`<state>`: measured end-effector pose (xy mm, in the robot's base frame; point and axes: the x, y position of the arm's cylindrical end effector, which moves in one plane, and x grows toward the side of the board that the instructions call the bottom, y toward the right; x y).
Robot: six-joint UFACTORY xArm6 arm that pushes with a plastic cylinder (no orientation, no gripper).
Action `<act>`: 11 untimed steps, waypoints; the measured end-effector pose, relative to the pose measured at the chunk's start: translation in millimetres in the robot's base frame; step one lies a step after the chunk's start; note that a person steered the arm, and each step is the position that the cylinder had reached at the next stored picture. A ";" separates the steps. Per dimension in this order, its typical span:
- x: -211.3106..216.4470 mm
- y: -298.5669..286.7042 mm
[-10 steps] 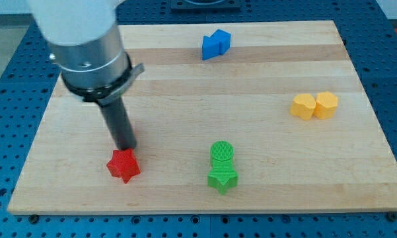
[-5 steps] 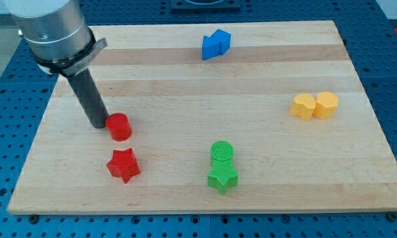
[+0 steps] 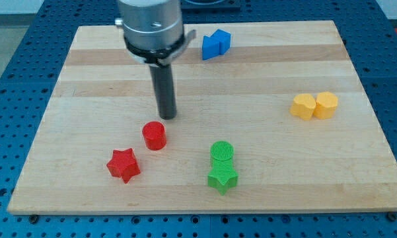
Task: Place the red circle on top of the green circle
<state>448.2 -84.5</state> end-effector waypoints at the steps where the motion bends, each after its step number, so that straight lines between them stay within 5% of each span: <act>1: 5.9 -42.4; 2: 67.2 -60.5; 3: 75.0 -62.6; 6: 16.6 33.2; 11: 17.4 56.2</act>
<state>465.5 -28.3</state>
